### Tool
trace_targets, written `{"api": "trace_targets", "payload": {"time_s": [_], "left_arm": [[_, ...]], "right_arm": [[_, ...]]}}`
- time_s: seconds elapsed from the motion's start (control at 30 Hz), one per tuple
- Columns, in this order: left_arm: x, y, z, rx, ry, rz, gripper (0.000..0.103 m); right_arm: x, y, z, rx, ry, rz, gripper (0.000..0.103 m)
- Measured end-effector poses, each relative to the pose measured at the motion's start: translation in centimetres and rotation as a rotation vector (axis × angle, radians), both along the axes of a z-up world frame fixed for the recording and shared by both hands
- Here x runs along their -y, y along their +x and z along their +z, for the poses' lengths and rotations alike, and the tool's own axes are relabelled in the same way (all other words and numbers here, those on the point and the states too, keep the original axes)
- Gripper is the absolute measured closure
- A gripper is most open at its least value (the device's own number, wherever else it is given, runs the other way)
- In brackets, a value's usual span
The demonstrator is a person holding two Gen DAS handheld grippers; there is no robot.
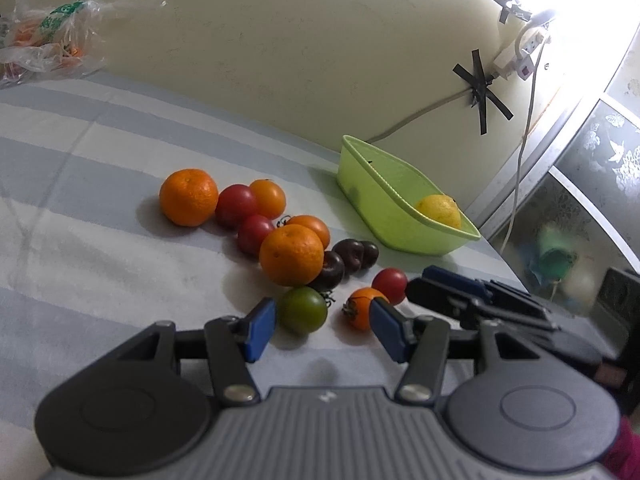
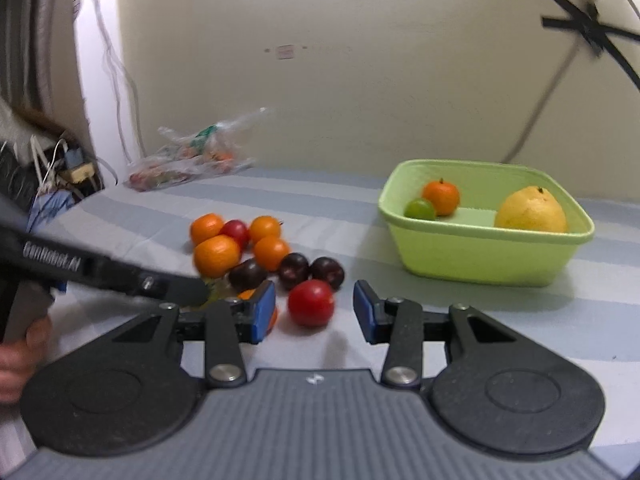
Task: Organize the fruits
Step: 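Grasp a green tomato with the left gripper while the right grasps a red tomato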
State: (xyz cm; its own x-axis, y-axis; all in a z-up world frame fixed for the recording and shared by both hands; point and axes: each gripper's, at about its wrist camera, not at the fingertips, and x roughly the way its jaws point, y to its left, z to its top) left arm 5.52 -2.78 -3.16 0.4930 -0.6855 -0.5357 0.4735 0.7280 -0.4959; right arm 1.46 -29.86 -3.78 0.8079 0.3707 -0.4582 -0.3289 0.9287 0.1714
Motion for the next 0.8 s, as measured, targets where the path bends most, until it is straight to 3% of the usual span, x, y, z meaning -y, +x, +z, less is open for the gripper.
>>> {"api": "trace_targets", "payload": {"time_s": [0.2, 0.27, 0.4, 0.8], "left_arm": [[0.5, -0.4, 0.0, 0.037, 0.039, 0.001, 0.056], [0.8, -0.7, 0.0, 0.06, 0.069, 0.004, 0.063], [1.1, -1.1, 0.1, 0.096, 0.127, 0.024, 0.076], [-0.5, -3.6, 1.4, 0.077, 0.027, -0.019, 0.076]], "right_arm": [[-0.2, 2.1, -0.4, -0.084, 0.041, 0.022, 0.057], [-0.1, 2.3, -1.0, -0.098, 0.05, 0.001, 0.058], [1.0, 2.6, -1.1, -0.143, 0.131, 0.019, 0.071], [0.7, -0.5, 0.2, 0.02, 0.055, -0.02, 0.072]]}}
